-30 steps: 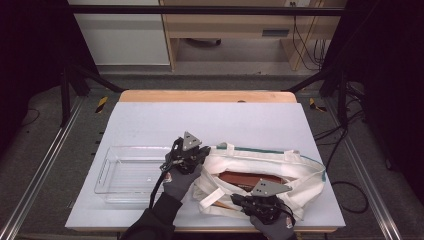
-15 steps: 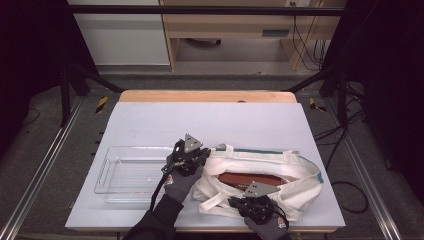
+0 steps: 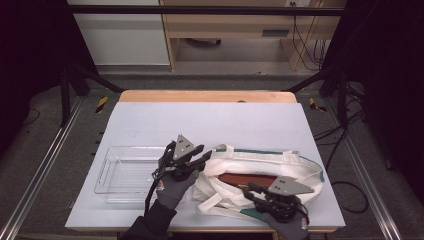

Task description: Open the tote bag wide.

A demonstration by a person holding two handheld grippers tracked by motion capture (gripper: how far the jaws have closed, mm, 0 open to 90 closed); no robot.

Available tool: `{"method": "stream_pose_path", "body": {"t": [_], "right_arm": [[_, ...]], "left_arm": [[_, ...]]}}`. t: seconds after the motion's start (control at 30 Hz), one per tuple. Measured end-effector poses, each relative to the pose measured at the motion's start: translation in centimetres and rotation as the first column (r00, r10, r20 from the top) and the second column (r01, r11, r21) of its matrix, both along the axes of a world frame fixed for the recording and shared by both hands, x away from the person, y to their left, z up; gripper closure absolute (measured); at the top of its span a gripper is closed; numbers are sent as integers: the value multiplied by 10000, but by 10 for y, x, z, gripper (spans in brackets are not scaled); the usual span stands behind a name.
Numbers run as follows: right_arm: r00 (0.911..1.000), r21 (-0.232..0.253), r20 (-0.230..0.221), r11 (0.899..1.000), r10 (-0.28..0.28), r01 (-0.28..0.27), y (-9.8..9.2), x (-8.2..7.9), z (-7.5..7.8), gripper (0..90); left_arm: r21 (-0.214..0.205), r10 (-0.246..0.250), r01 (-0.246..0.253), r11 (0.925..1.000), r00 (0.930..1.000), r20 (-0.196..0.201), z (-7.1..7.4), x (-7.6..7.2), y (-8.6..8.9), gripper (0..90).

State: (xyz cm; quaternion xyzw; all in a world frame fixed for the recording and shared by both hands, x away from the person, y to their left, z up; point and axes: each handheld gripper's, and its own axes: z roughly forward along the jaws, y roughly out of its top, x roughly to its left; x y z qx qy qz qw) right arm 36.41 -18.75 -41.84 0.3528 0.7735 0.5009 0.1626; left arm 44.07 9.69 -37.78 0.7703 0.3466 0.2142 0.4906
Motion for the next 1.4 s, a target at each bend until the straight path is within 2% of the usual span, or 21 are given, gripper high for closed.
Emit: {"method": "stream_pose_path", "body": {"t": [0.07, 0.13, 0.17, 0.2, 0.23, 0.33, 0.47, 0.57, 0.63, 0.73, 0.77, 0.83, 0.9, 1.03, 1.07, 1.17, 1.3, 1.37, 1.4], "right_arm": [[9973, -125, 279, 9976, -676, 679, -15, -1, 7, 787], [9939, -244, 241, 9938, -1076, 1082, -27, -1, 9, 839], [9919, -366, 203, 9913, -1258, 1264, -31, 0, 8, 856], [9919, -366, 203, 9913, -1258, 1264, -31, 0, 8, 856], [9892, -559, 76, 9876, -1466, 1467, -36, 1, 5, 875], [9846, -800, -272, 9822, -1728, 1702, -43, 4, -5, 886], [9811, -1003, -760, 9803, -1782, 1703, -48, 3, -15, 880], [9788, -1169, -959, 9786, -1807, 1692, -51, -1, -20, 878], [9774, -1204, -1093, 9785, -1807, 1675, -53, -3, -24, 879], [9748, -1250, -1290, 9782, -1818, 1658, -54, -4, -31, 881], [9714, -1230, -1482, 9781, -1854, 1679, -54, -4, -33, 882], [9708, -1441, -1556, 9764, -1827, 1607, -54, -3, -37, 882], [9693, -1554, -1685, 9759, -1788, 1531, -54, -3, -43, 881], [9662, -1463, -1847, 9772, -1796, 1537, -55, -3, -48, 884], [9689, -1537, -1748, 9768, -1753, 1490, -55, -2, -51, 884], [9671, -1601, -1828, 9759, -1771, 1485, -53, -1, -54, 880], [9727, -1452, -1644, 9794, -1636, 1402, -53, -2, -50, 830], [9799, -1316, -1338, 9827, -1478, 1302, -52, -5, -40, 791], [9854, -1197, -975, 9845, -1398, 1278, -52, -5, -32, 784]], "left_arm": [[185, -232, 229, 9996, 9996, 138, 2, -9, -6, 711], [278, -409, 405, 9988, 9991, 146, 1, -13, -10, 775], [305, -922, 923, 9953, 9957, -62, -5, -21, -22, 809], [305, -922, 923, 9953, 9957, -62, -5, -21, -22, 854], [325, -1090, 1095, 9935, 9939, -164, -7, -24, -25, 854], [674, -1667, 1703, 9831, 9844, -554, -21, -34, -39, 892], [1114, -2005, 2110, 9711, 9747, -985, -39, -44, -47, 894], [1292, -2001, 2170, 9676, 9709, -1319, -52, -48, -45, 889], [1479, -1922, 2128, 9658, 9710, -1422, -60, -50, -42, 887], [1398, -1796, 2024, 9693, 9706, -1599, -71, -51, -37, 881], [1358, -1769, 1994, 9704, 9709, -1615, -73, -52, -36, 879], [1397, -1745, 1986, 9701, 9703, -1674, -78, -53, -36, 870], [1421, -1719, 1945, 9706, 9725, -1570, -83, -54, -36, 863], [1371, -1692, 1885, 9725, 9755, -1405, -89, -56, -35, 859], [1349, -1678, 1866, 9731, 9759, -1399, -90, -57, -35, 854], [1379, -1637, 1814, 9737, 9778, -1305, -94, -59, -35, 846], [1439, -1646, 1826, 9726, 9780, -1280, -99, -60, -36, 841], [1511, -1665, 1851, 9710, 9777, -1278, -101, -60, -37, 841], [1530, -1675, 1860, 9706, 9778, -1259, -101, -60, -38, 841]]}}
